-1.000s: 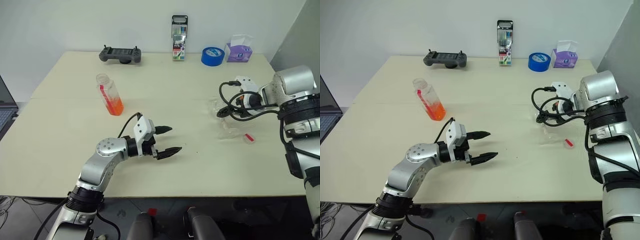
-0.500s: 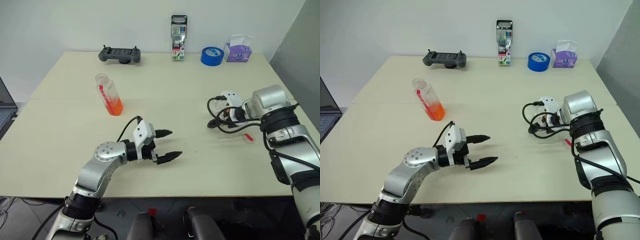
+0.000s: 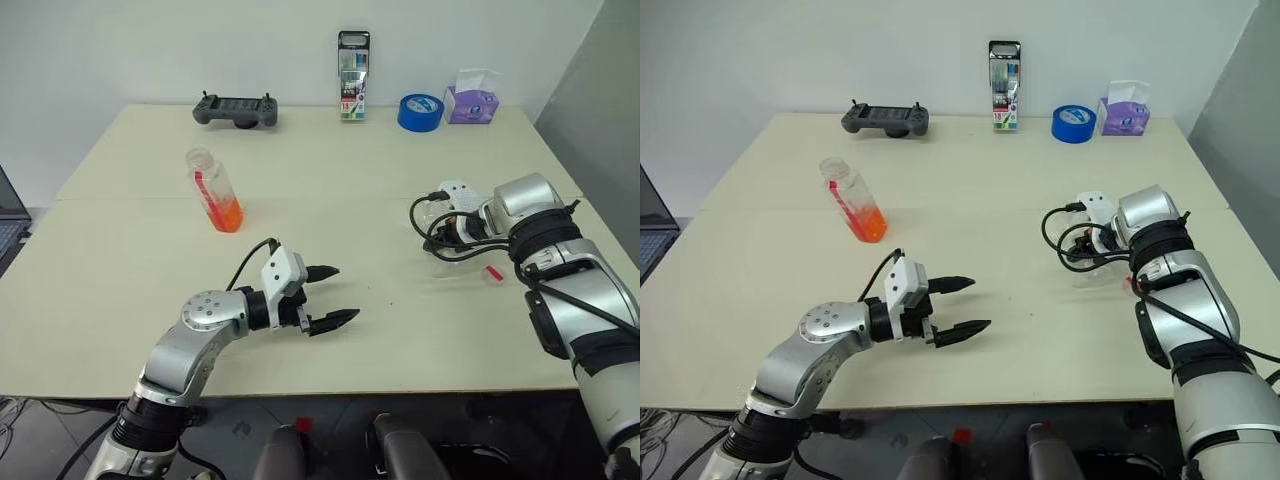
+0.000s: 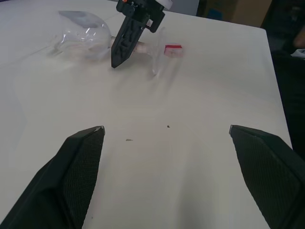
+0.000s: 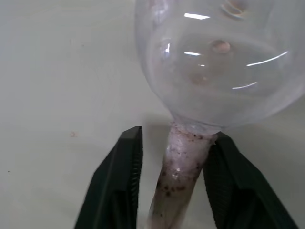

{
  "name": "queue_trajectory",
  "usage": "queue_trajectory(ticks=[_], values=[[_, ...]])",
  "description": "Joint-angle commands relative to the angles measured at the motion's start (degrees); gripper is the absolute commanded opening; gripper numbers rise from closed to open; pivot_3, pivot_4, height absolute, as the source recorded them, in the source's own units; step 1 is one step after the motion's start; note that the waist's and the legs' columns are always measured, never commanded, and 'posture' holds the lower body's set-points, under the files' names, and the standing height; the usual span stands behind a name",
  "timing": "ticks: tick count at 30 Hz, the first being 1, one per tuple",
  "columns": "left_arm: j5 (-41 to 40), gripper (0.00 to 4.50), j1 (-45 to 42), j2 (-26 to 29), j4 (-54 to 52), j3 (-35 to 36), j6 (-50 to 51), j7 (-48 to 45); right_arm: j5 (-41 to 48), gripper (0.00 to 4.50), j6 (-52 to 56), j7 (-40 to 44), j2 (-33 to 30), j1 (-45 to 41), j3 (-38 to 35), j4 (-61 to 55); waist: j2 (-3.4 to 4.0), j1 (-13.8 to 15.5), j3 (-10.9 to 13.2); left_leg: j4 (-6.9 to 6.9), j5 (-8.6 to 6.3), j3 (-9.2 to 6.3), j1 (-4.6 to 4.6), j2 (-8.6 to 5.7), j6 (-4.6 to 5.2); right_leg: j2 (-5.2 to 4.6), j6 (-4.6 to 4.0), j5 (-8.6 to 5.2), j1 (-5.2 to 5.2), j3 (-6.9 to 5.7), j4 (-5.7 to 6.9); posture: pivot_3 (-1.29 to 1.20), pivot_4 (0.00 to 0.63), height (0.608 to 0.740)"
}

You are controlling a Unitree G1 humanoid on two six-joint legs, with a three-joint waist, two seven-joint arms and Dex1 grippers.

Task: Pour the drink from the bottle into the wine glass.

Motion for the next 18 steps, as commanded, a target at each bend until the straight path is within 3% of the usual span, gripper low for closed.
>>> queue_trajectory(ticks=[1,3,7,14,18], values=[[-1.0,4.5,-0.5,1.4,-2.0,1.0,-0.2,-1.2,0.0,0.69,-0.9,0.4,-0.4,-2.5,-3.0,-0.6,0.0,-0.1,0.0,-0.01,0.0,0.0,0.0,0.0,0.0,0.0,0.0,0.0,0.0,0.0,0.0,0.0,0.15,0.74],[-1.0,4.5,-0.8,2.0,-1.4,1.2,-0.4,-1.9,0.1,0.23,-1.1,0.0,0.1,-2.8,-4.2,-0.6,0.01,-0.3,0.0,-0.01,0.0,0.0,0.0,0.0,0.0,0.0,0.0,0.0,0.0,0.01,0.0,0.0,0.15,0.74],[-1.4,4.5,-1.0,3.2,-1.1,2.1,-0.3,-2.7,1.1,0.23,-6.6,-0.6,1.9,-3.6,-7.5,-1.2,0.02,-0.6,0.0,-0.02,0.0,0.0,0.0,0.0,0.0,0.0,0.0,0.0,-0.01,0.0,0.0,0.0,0.15,0.74],[-2.4,4.5,7.4,5.3,-5.7,8.1,1.6,1.7,4.9,0.23,-39.8,-15.4,12.5,-4.8,-20.6,3.8,0.06,-1.6,0.0,-0.1,-0.01,-0.01,-0.02,0.12,-0.01,-0.03,0.0,0.0,-0.08,0.03,0.02,0.0,0.15,0.74],[-3.5,4.5,11.3,6.5,-9.0,11.9,3.0,4.4,2.7,0.23,-56.0,-20.6,17.3,-3.3,-21.8,7.6,0.06,-1.8,0.0,-0.14,-0.01,-0.27,-0.11,0.16,-0.02,-0.07,-0.01,0.01,-0.08,-0.04,0.01,0.0,0.15,0.74]])
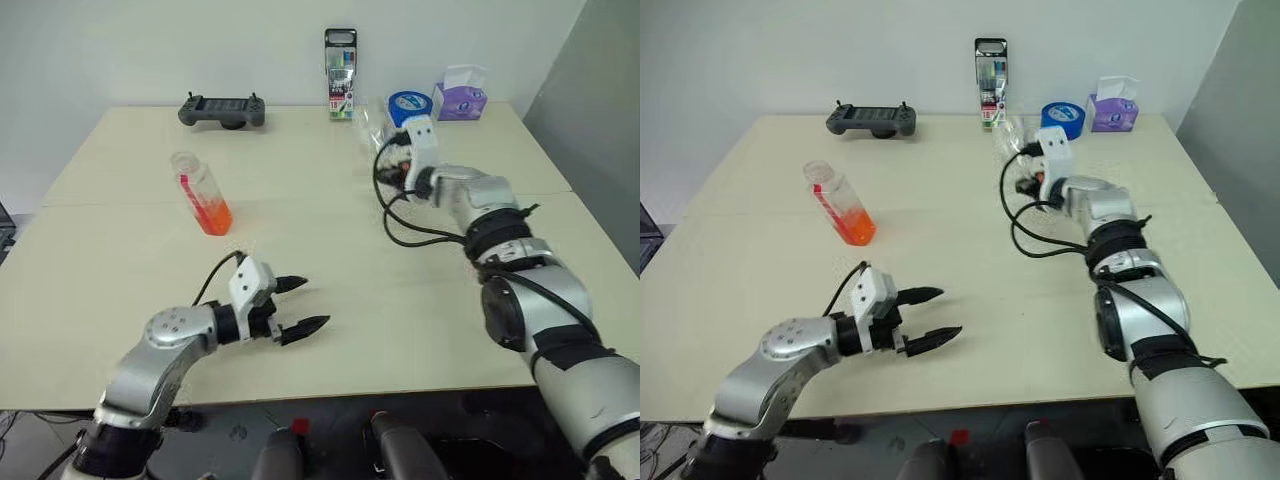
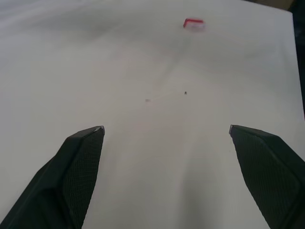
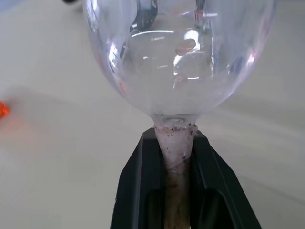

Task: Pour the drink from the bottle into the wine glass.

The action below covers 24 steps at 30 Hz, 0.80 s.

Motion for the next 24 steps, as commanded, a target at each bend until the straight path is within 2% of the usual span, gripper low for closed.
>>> queue_trajectory(ticks=[1,3,8,15,24], values=[[-1.7,4.5,2.3,0.9,-6.2,5.5,1.3,3.5,-1.3,0.23,-15.7,-4.9,3.6,0.6,-1.3,1.9,0.0,0.0,0.0,0.03,0.0,-0.05,-0.03,0.0,0.0,0.0,0.0,0.0,0.0,-0.01,-0.01,0.0,0.15,0.74],[-1.8,4.5,3.9,0.9,-8.2,7.5,2.3,5.5,-3.1,0.23,-22.6,-7.6,6.2,2.2,-0.3,3.2,0.0,-0.1,0.0,0.04,0.0,-0.03,-0.01,0.01,0.0,-0.06,0.0,0.0,0.02,0.0,0.02,0.0,0.15,0.74],[-3.6,4.5,6.9,0.4,-11.6,11.3,4.0,8.7,-5.1,0.23,-29.4,-13.5,10.2,5.3,-0.7,7.0,0.0,0.0,0.0,0.08,0.02,0.01,0.01,-0.1,-0.03,-0.43,0.0,0.0,0.08,-0.05,-0.01,0.0,0.15,0.74],[-4.9,4.5,11.1,-4.4,-16.1,15.6,4.3,16.6,-5.7,0.23,-32.0,-16.2,12.9,12.2,-1.5,8.5,0.0,0.1,0.0,0.08,0.03,-0.02,0.03,-0.13,-0.04,-0.5,0.0,0.0,0.11,-0.06,0.0,0.0,0.15,0.74],[-5.5,4.5,13.1,-4.3,-16.0,15.7,3.6,16.7,-6.9,0.23,-27.7,-15.9,11.6,22.6,0.5,3.1,-0.11,0.7,-0.3,0.06,0.03,-0.16,0.3,-0.14,-0.04,-0.44,-0.01,-0.01,0.42,-0.11,-0.03,0.0,0.15,0.74]])
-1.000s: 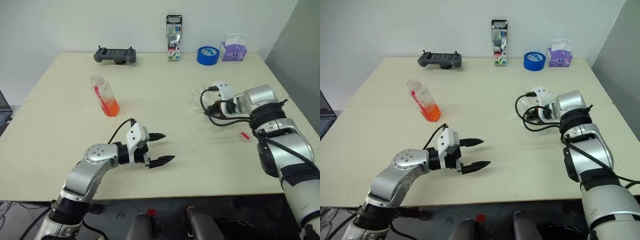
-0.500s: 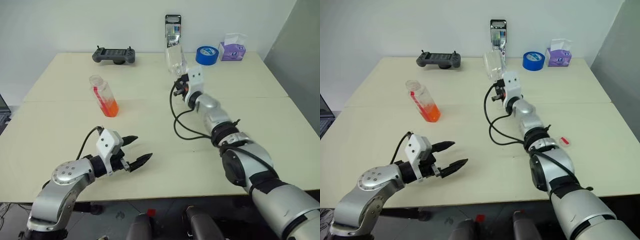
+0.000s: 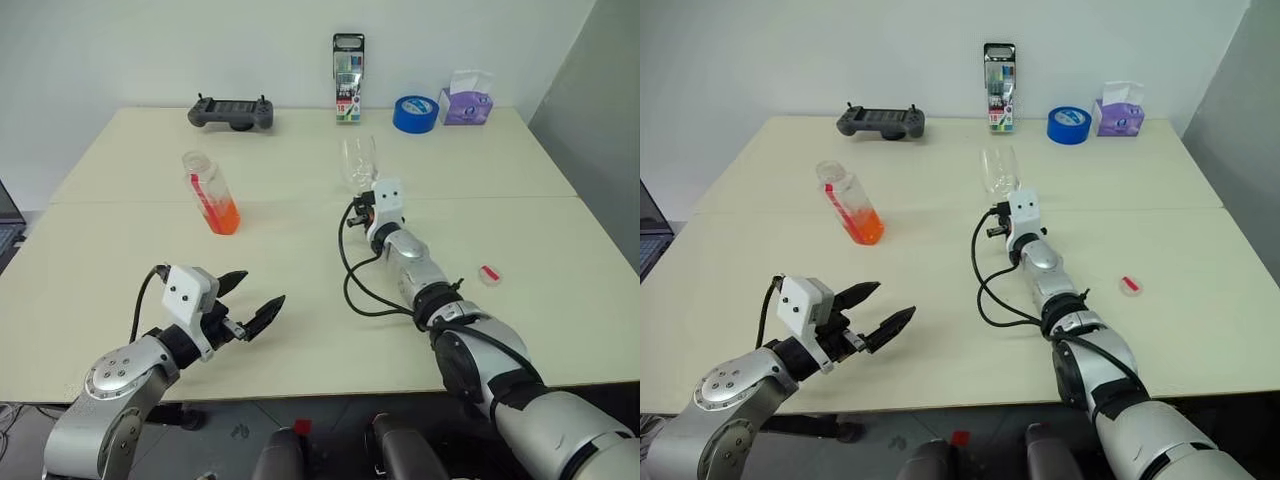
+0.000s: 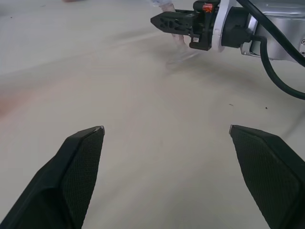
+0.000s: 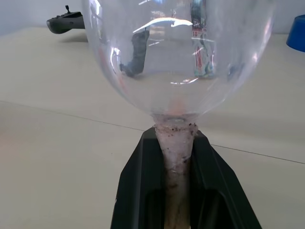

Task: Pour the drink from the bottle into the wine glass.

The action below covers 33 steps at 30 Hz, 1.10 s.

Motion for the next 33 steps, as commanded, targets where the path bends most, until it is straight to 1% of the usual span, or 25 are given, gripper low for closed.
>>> queue_trajectory(ticks=[1,3,5,6,9,12,16,19,22,25,28,29,33], values=[[-0.8,4.5,0.0,0.6,-1.8,1.2,-1.5,-0.3,-1.4,0.23,4.7,1.0,-1.6,7.3,1.3,-2.3,-0.01,0.5,-0.2,0.0,0.0,0.0,0.04,-0.01,0.0,0.0,0.0,0.0,0.04,0.0,-0.01,0.0,0.15,0.74],[-0.5,4.5,-0.1,1.2,-1.3,1.1,-1.6,-0.8,-1.0,0.23,7.4,2.6,-2.7,12.4,2.0,-9.1,-0.05,1.1,-0.3,-0.01,0.0,-0.04,0.25,-0.03,0.0,0.0,-0.04,-0.05,0.3,-0.01,-0.09,0.0,0.15,0.74],[-0.2,4.5,-0.2,1.6,-0.8,0.7,-1.7,-1.2,-1.0,0.23,10.7,3.9,-3.6,17.2,3.0,-16.6,-0.1,1.5,-0.5,-0.06,-0.02,-0.09,0.68,-0.12,0.0,0.0,-0.17,-0.23,0.74,-0.05,-0.13,0.0,0.15,0.74],[-0.3,4.5,-0.3,1.7,-0.6,0.5,-1.7,-1.4,-1.3,0.23,12.4,4.5,-4.1,19.5,3.8,-20.5,-0.11,1.7,-0.6,-0.06,-0.03,-0.11,0.74,-0.16,0.0,-0.01,0.05,-0.47,0.8,-0.05,-0.11,0.0,0.15,0.74],[-1.5,4.5,-0.2,2.1,-0.3,0.2,-1.0,-2.6,-1.0,0.23,18.8,5.5,-5.6,26.0,5.1,-32.3,-0.09,2.0,-1.1,-0.07,-0.03,-0.11,0.74,-0.2,0.0,-0.08,0.14,-0.62,0.81,-0.03,-0.1,0.0,0.15,0.74],[-3.1,4.5,-0.1,3.1,0.0,0.6,0.3,-4.6,0.0,0.23,25.1,5.4,-6.6,29.0,5.1,-40.0,-0.07,2.1,-1.3,-0.06,-0.03,-0.12,0.77,-0.19,0.0,-0.11,0.06,-0.68,0.81,-0.03,-0.06,0.0,0.15,0.74],[-5.1,4.5,-0.6,4.7,0.8,1.3,1.0,-6.4,-1.0,0.23,26.4,5.7,-7.2,29.5,6.8,-43.7,-0.03,2.2,-1.2,-0.11,-0.03,-0.19,0.77,-0.17,0.0,-0.1,-0.03,-0.76,0.8,-0.11,-0.05,0.0,0.15,0.74],[-6.7,4.5,-1.4,5.2,1.0,1.9,1.6,-6.8,-1.2,0.23,22.2,5.5,-5.6,26.7,7.7,-41.1,-0.02,2.1,-1.2,-0.13,-0.03,-0.18,0.77,-0.15,0.0,-0.09,-0.02,-0.77,0.79,-0.1,-0.05,0.0,0.15,0.74],[-8.3,4.5,-1.7,5.2,0.8,3.1,2.0,-6.3,-1.8,0.23,14.3,5.1,-3.3,20.9,8.4,-35.4,-0.02,1.5,-1.2,-0.11,-0.03,-0.13,0.79,-0.06,0.0,-0.06,-0.02,-0.75,0.78,-0.05,-0.04,0.0,0.15,0.74],[-9.5,4.5,-1.8,4.8,1.1,4.5,3.1,-4.9,-3.4,0.23,5.9,3.9,-0.6,13.1,8.9,-26.8,0.06,0.3,-1.1,-0.16,-0.03,-0.08,0.82,-0.01,0.0,0.08,-0.06,-0.72,0.72,-0.02,0.01,0.0,0.15,0.74],[-10.5,4.5,-0.4,5.1,0.3,5.5,3.5,-4.6,-3.5,0.23,-0.3,1.9,2.8,4.8,7.6,-15.9,0.08,-0.5,-0.9,-0.26,-0.06,-0.03,0.63,0.02,0.0,0.32,-0.07,-0.72,0.43,0.05,0.01,0.0,0.15,0.74],[-10.5,4.5,0.2,5.0,-0.2,5.8,3.5,-4.3,-3.3,0.23,-2.1,1.8,4.0,2.5,7.0,-12.3,0.05,-0.8,-0.8,-0.32,-0.06,-0.04,0.59,0.06,-0.01,0.37,-0.26,-0.61,0.35,0.05,0.02,0.0,0.15,0.74],[-11.0,4.5,2.2,4.8,-1.9,7.7,3.4,-2.7,-3.5,0.23,-6.5,1.0,7.3,-3.4,5.7,-1.4,0.03,-0.9,-0.8,-0.84,-0.06,-0.1,0.68,0.12,-0.02,0.38,-0.38,-0.54,0.23,0.0,0.0,0.0,0.15,0.74]])
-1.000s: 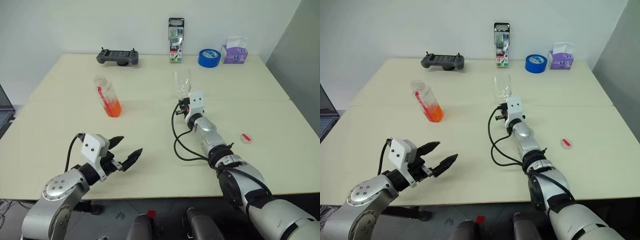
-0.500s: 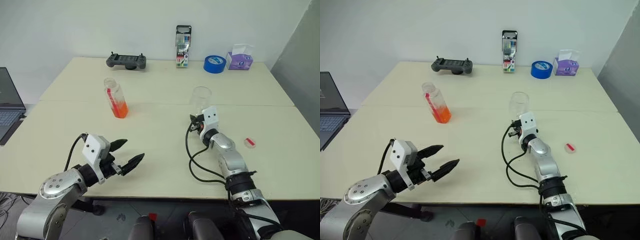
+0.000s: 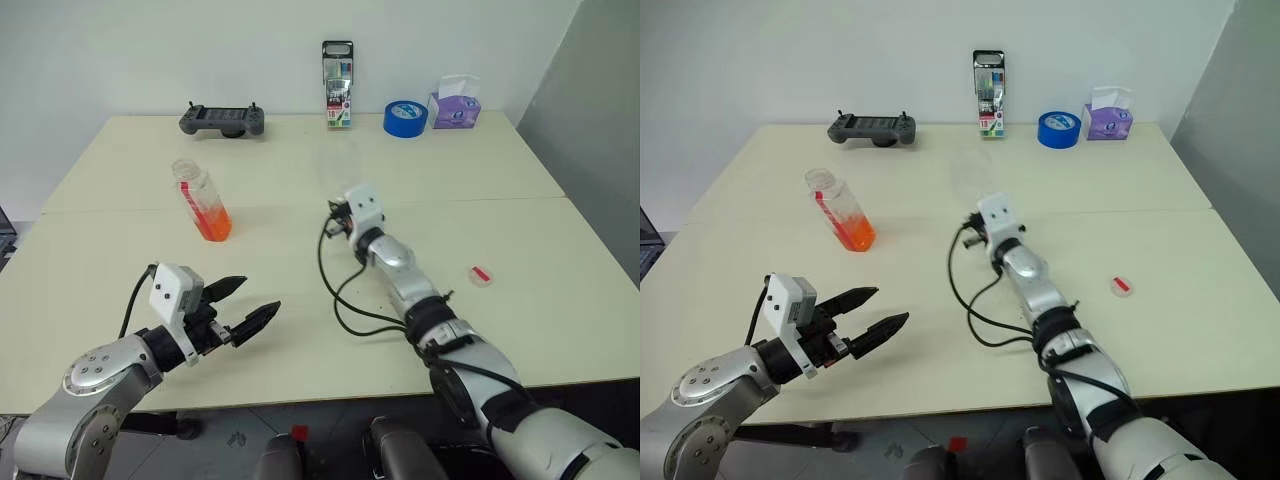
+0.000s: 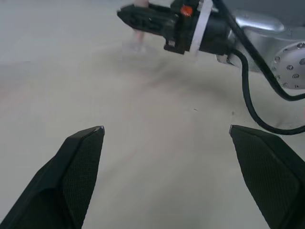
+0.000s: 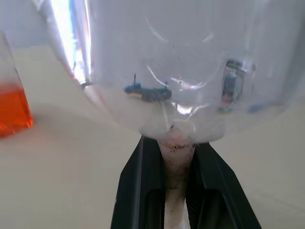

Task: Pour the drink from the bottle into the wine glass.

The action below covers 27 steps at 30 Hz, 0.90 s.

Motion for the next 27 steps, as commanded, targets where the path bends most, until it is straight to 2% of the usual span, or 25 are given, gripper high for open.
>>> queue_trajectory(ticks=[1,8,20,27], values=[[-1.3,4.5,1.3,0.2,-3.3,3.3,-0.4,1.4,0.1,0.23,-4.4,-0.9,2.1,-3.1,-1.4,6.3,0.0,0.2,0.0,-0.06,0.0,-0.03,0.01,0.01,0.0,-0.01,-0.02,-0.01,-0.01,-0.03,0.0,0.0,0.15,0.74],[-2.6,4.5,4.6,0.1,-5.8,5.7,0.0,3.7,-0.8,0.23,-4.2,-3.0,4.0,-4.2,-1.8,12.1,-0.01,0.2,0.1,-0.09,0.01,-0.19,-0.08,-0.13,-0.01,-0.48,-0.13,-0.09,-0.03,-0.02,-0.03,0.0,0.15,0.74],[-3.9,4.5,5.1,1.4,-6.1,6.6,0.1,4.4,-0.3,0.23,-3.8,-1.9,5.2,-2.8,-2.3,12.8,0.0,0.1,0.1,-0.1,0.01,-0.16,-0.04,-0.06,-0.01,-0.35,-0.13,-0.1,-0.01,-0.15,0.01,0.0,0.15,0.74],[-4.1,4.5,4.4,2.1,-5.3,6.1,0.1,4.0,-0.3,2.53,-4.5,-0.4,4.9,-1.5,-2.1,12.3,0.0,0.1,0.1,-0.09,0.01,-0.13,-0.04,-0.07,-0.01,-0.36,-0.13,-0.1,-0.01,-0.12,0.0,0.0,0.15,0.74]])
